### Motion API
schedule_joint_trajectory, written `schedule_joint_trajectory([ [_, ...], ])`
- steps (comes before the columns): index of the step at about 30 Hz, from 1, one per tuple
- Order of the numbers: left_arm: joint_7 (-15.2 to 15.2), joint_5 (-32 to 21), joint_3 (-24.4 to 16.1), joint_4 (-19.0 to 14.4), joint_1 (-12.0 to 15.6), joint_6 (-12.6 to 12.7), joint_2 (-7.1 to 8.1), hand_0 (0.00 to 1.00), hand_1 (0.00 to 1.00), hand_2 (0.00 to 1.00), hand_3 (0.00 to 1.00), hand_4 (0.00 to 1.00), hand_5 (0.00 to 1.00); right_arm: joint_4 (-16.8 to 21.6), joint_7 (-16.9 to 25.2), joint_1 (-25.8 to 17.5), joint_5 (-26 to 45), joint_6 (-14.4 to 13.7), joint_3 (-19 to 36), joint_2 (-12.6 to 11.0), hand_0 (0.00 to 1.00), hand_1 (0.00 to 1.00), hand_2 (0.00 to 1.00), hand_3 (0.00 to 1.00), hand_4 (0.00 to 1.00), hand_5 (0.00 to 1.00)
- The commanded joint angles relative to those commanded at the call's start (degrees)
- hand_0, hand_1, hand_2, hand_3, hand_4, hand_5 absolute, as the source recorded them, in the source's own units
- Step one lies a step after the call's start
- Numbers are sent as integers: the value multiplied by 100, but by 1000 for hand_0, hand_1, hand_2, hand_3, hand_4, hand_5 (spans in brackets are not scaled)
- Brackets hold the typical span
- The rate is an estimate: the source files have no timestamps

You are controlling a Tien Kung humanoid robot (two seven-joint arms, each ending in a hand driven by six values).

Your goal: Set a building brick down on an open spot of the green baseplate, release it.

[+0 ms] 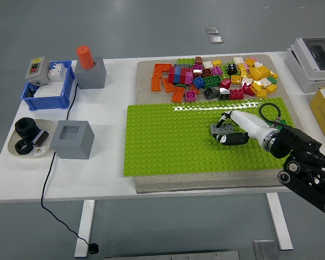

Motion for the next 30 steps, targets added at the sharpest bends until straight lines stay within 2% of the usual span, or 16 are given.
schedule_joint_trajectory([
  [10, -15, -20, 11, 0, -3, -10, -7, 603, 639, 632, 806, 937, 599, -317, 57, -28, 47, -14, 41, 72, 998, 894, 901, 647, 692, 430],
  [30, -101, -101, 77, 0, -9, -34, -19, 603, 639, 631, 804, 936, 598, -613, 96, -62, 132, -23, 41, 231, 998, 891, 898, 647, 698, 426],
])
